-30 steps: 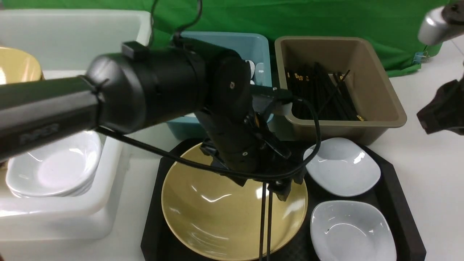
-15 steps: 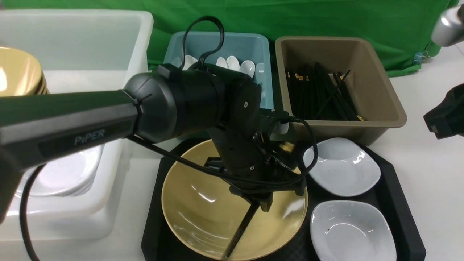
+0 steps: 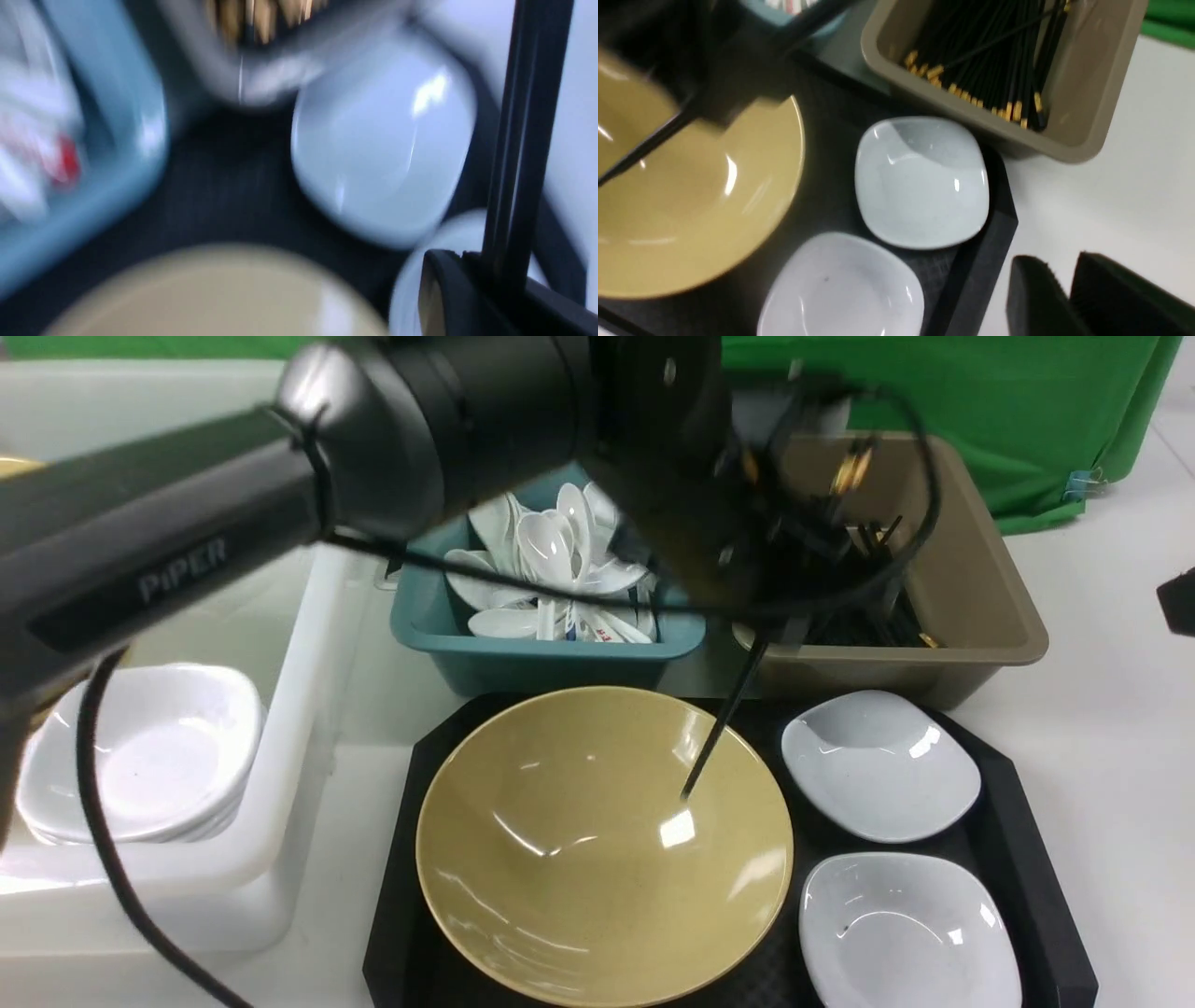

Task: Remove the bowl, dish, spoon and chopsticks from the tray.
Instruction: Use the left arm to put the chopsticks into the small storage box on the right

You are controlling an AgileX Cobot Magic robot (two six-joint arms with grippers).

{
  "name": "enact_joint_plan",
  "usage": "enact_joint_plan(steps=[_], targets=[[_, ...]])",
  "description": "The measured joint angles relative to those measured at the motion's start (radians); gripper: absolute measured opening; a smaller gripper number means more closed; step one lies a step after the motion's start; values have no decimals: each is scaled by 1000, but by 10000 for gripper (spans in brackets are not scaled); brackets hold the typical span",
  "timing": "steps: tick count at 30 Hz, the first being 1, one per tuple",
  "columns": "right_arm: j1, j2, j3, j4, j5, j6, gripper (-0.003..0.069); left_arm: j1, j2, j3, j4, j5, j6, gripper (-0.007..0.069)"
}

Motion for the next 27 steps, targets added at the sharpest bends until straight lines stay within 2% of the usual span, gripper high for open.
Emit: enact_joint_plan(steps=[5, 7, 11, 19, 22, 27], targets=[[0, -2, 0, 29, -42, 0, 125, 3, 111, -204, 38, -164, 7, 1], [0, -2, 0, 33, -45, 0, 125, 19, 235, -312, 43, -288, 9, 1], [0, -2, 0, 33, -45, 0, 123, 44, 357, -391, 53, -428, 9, 3], [0, -2, 0, 34, -44, 0, 119, 120, 496, -522, 6, -518, -19, 3], [0, -3, 0, 35, -44, 0, 119, 141, 509, -539, -69, -586, 32, 3], [0, -3, 1, 36, -41, -2, 119, 139, 510, -546, -90, -615, 59, 3]])
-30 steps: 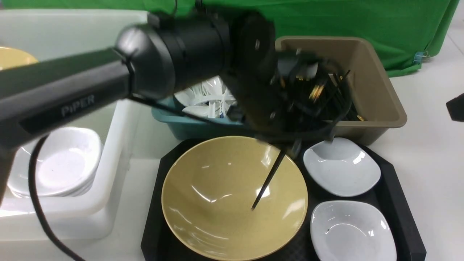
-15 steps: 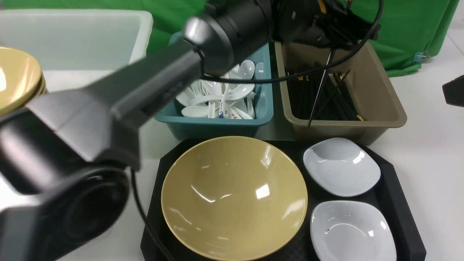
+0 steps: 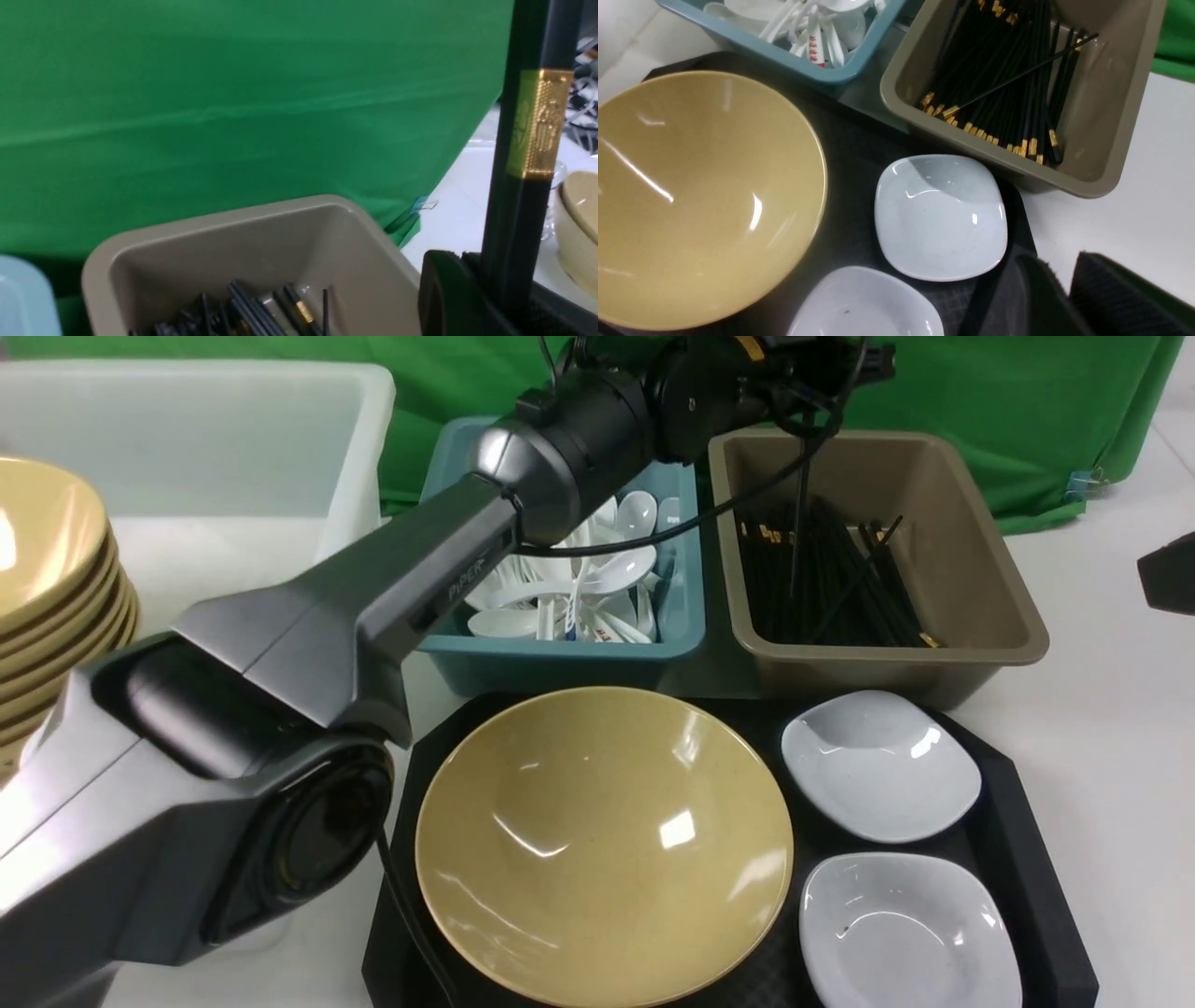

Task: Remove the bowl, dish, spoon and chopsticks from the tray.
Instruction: Use the left arm to put the chopsticks into the small storage box on the right

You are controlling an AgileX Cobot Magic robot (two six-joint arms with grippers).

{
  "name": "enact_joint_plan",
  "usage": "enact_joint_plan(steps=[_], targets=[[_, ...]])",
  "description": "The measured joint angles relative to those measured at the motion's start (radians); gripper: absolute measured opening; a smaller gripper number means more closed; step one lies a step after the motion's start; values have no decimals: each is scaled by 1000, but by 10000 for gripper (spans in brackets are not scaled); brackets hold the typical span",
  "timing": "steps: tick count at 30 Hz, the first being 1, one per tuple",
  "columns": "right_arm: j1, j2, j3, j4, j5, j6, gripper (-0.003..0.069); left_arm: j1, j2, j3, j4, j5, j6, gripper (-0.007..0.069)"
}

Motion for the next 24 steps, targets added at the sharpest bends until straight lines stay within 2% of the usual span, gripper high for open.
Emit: enact_joint_plan(steps=[11, 14, 15, 18, 19, 22, 24], targets=[[0, 0, 0, 1, -3, -1, 121, -11, 24, 0, 15, 24, 98, 20], [0, 0, 0, 1, -3, -2, 124, -14, 24, 0, 16, 27, 105, 125], [0, 0, 0, 1, -3, -2, 124, -14, 24, 0, 18, 27, 105, 134], [0, 0, 0, 1, 1, -2, 124, -14, 24, 0, 22, 32, 107, 309], [0, 0, 0, 1, 1, -2, 124, -14, 24, 0, 22, 37, 109, 332], [0, 0, 0, 1, 1, -2, 124, -14, 10, 0, 52, 133, 127, 501], [0, 0, 0, 1, 1, -2, 124, -14, -8, 0, 75, 207, 127, 536]])
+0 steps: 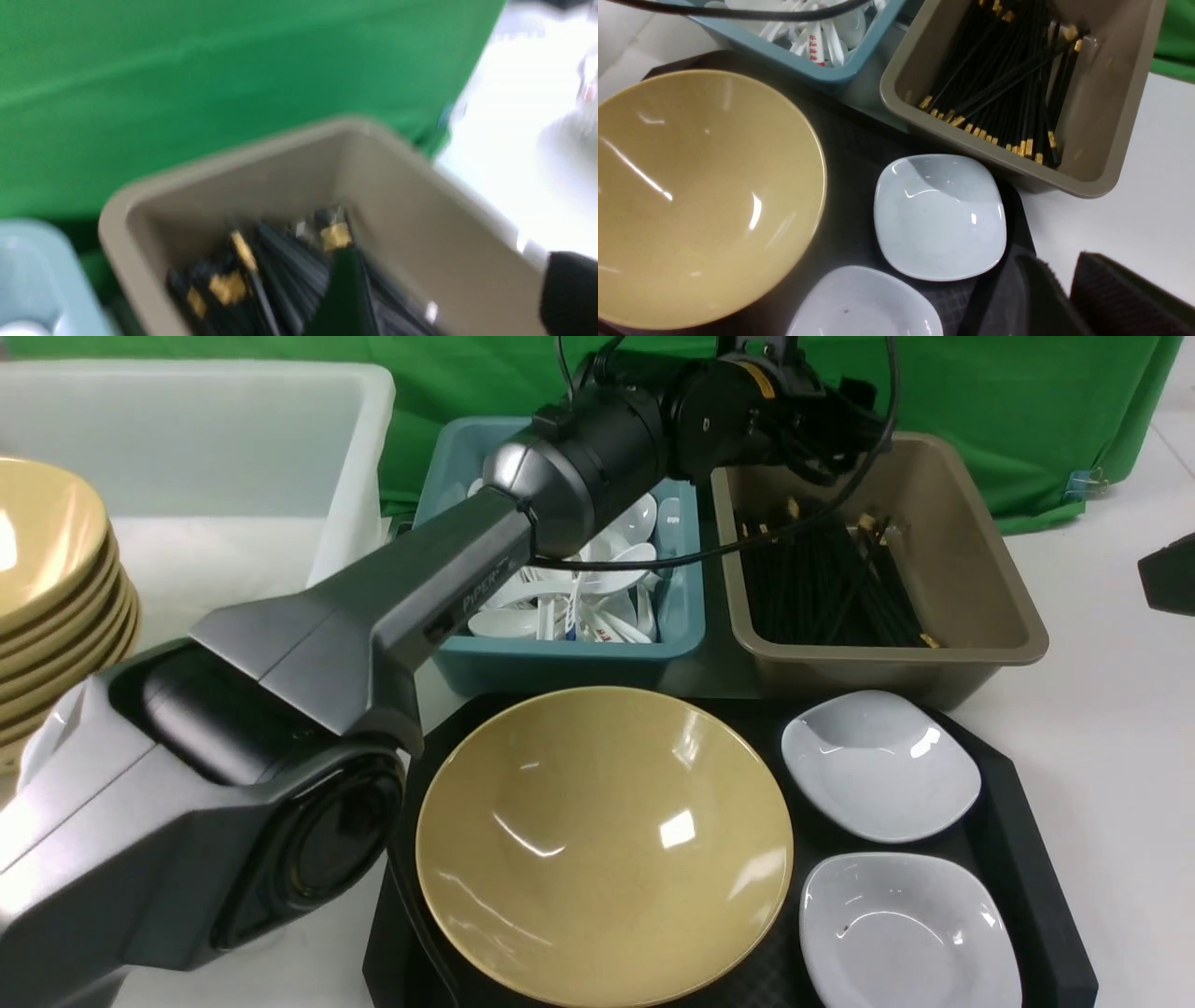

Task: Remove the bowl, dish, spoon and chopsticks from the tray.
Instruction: Use the left arm to put the chopsticks into the small storage box on the right, then use the left arm to grab the yellow noodle bowl on the left

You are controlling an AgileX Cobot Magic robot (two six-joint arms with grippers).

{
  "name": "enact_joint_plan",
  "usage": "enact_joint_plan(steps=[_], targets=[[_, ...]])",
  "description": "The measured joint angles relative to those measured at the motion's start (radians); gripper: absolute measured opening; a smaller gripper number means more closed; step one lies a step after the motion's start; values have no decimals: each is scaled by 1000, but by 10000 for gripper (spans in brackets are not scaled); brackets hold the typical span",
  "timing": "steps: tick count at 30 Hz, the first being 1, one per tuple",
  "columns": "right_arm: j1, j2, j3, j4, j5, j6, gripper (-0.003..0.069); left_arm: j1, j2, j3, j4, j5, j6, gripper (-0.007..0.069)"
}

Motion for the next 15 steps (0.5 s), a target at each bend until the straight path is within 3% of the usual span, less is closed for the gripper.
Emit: enact_joint_plan(steps=[2, 4, 5, 7, 8, 9, 10, 15], targets=[[0, 0, 0, 0, 0, 0, 124, 0, -40, 0, 14, 95, 0, 545], [0, 0, 0, 0, 0, 0, 124, 0, -91, 0, 22, 207, 0, 484], [0, 0, 0, 0, 0, 0, 124, 0, -127, 0, 24, 269, 0, 422], [0, 0, 0, 0, 4, -1, 124, 0, -215, 0, 27, 434, 18, 210], [0, 0, 0, 0, 7, -1, 124, 0, -223, 0, 27, 451, 18, 190], [0, 0, 0, 0, 21, -1, 124, 0, -285, 0, 35, 593, 41, 79], [0, 0, 0, 1, 33, -4, 124, -1, -320, 4, 41, 660, 43, 43], [0, -4, 0, 70, 87, -102, 106, -1, -516, 201, 42, 729, -12, -5]])
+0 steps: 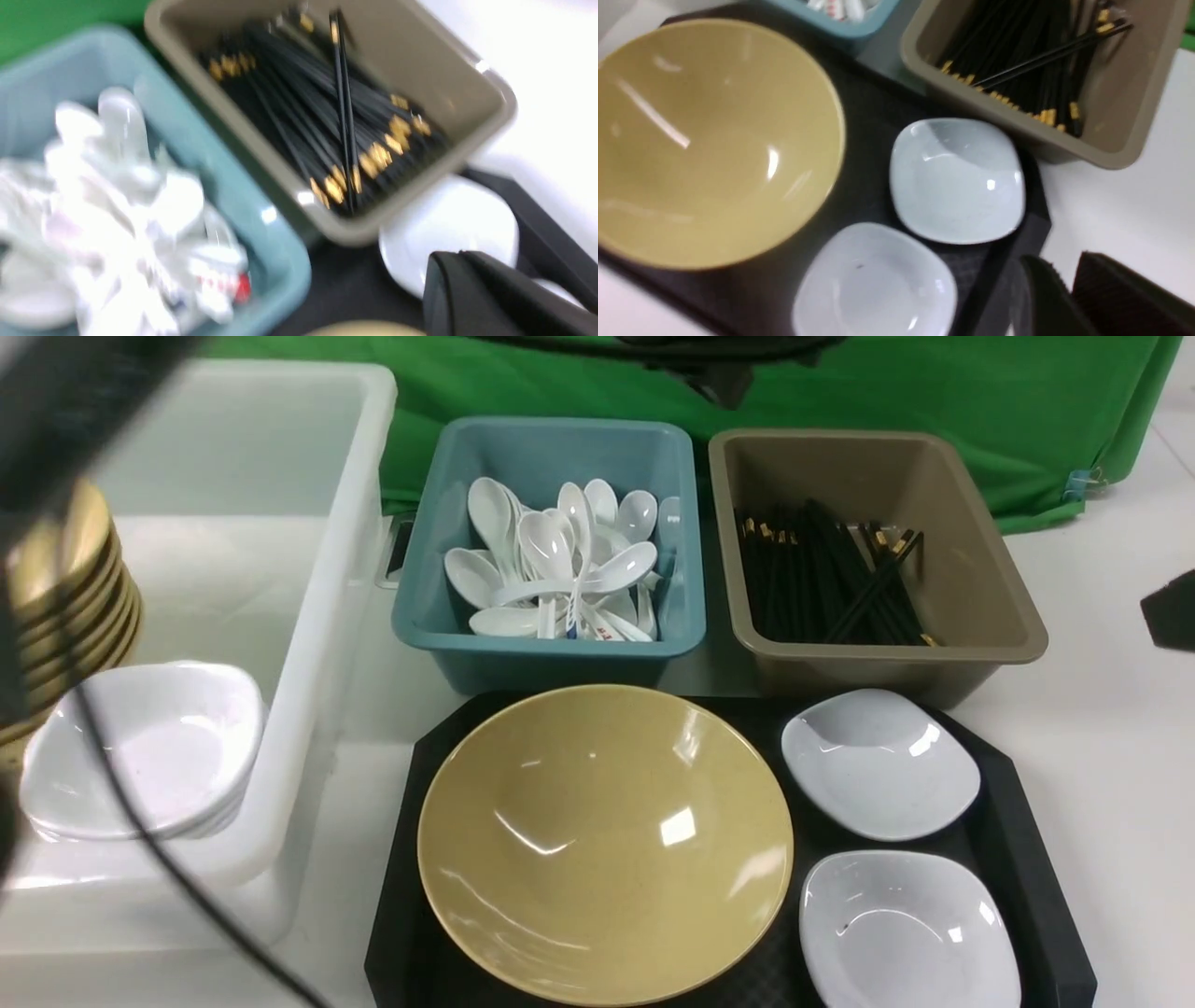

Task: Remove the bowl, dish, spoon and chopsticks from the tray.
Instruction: Use the left arm to grab the yellow noodle bowl on the left

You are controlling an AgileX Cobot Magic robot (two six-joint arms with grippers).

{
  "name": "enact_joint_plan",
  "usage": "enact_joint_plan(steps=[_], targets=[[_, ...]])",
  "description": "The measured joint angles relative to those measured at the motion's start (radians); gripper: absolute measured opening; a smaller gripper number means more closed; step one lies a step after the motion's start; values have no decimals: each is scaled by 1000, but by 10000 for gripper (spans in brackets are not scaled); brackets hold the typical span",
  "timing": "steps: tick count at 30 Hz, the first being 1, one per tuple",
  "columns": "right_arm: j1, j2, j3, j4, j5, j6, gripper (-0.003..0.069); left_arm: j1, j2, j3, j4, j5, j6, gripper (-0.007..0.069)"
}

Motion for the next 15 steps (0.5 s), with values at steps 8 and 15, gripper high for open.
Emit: enact_joint_plan(steps=[8, 15], targets=[[0, -7, 0, 279, 60, -291, 88, 0, -357, 726, 64, -29, -200, -5], [0, -7, 0, 365, 36, -359, 87, 3, -369, 1009, 128, -309, -219, 121]])
